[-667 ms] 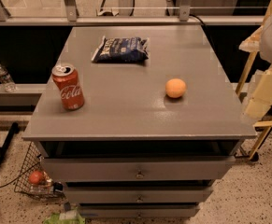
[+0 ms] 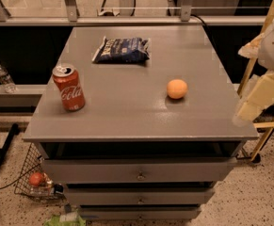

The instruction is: Pick orange

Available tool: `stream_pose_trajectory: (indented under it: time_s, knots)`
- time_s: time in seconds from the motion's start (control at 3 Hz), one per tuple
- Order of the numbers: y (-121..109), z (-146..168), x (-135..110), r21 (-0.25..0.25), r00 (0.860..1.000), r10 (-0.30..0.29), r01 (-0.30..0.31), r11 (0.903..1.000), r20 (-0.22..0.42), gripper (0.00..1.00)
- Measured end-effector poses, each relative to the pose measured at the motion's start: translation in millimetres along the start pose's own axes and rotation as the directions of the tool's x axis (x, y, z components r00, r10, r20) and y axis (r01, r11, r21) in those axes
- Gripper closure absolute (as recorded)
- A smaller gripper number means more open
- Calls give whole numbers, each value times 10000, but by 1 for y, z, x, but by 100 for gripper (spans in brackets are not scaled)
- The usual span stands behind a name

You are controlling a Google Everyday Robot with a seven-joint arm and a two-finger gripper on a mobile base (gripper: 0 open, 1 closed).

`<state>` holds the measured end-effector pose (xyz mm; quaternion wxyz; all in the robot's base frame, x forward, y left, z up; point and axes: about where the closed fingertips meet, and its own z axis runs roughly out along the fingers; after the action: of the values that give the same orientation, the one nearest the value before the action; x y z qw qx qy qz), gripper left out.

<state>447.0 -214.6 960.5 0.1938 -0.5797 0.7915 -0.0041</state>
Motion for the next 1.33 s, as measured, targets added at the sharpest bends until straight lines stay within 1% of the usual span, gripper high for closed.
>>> stream_pose_trajectory:
  time_s: [0.33,0.67,1.0,1.33]
  knots:
    - [-22,56,-7,-392,9734,819,-752,9964,2139,0]
    - [-50,97,-31,-640,9221,1019,-840,9944,3733,0]
    - [-75,123,-52,-648,8912,878,-657,9957,4450,0]
    - [-86,146,-70,-757,8925,585,-274,9968,4473,0]
